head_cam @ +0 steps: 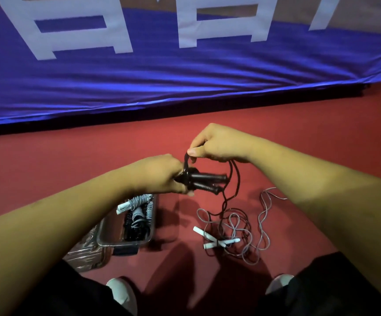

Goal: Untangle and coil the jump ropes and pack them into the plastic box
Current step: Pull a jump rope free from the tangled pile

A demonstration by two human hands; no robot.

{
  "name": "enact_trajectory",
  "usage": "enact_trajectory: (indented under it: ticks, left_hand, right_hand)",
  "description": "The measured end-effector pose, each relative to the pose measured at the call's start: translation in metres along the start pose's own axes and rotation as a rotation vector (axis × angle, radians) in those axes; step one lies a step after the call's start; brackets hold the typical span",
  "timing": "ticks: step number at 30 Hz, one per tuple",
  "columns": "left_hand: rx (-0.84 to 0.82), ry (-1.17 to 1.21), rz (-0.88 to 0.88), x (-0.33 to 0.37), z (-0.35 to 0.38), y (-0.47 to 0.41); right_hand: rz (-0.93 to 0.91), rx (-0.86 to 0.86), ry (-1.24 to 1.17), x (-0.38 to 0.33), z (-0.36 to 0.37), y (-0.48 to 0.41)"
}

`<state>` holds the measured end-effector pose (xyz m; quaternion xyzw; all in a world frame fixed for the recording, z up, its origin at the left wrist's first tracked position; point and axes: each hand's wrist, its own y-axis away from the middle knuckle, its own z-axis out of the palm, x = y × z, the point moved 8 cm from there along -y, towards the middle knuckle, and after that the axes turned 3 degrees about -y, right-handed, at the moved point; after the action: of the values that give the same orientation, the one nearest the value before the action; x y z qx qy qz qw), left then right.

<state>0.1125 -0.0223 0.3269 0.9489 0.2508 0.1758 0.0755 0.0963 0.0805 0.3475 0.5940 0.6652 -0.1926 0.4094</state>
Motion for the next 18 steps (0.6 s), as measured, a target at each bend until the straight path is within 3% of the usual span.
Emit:
enact_trajectory:
  ticks: [4,7,11,18]
  left_hand:
    - [0.184,0.606,-0.094,0.009,-0.027,0.013]
    - [0.282,0.929,-0.251,-0.002,-0.03,0.013]
    - [0.393,0.891,-0.414,-0.031,-0.034,0.017]
    - [0.417,0.883,-0.273,-0.045,-0.045,0.017]
  right_hand:
    - [0.078,-0.014,-0.354,0.008,-0.001,0.0]
    - [0.139,-0.018,-0.448,0.015,0.003,0.0]
    - [0.206,-0.017,-0.431,0.02,0.01,-0.004]
    - [0.127,-0.008,-0.348,0.007,0.016,0.003]
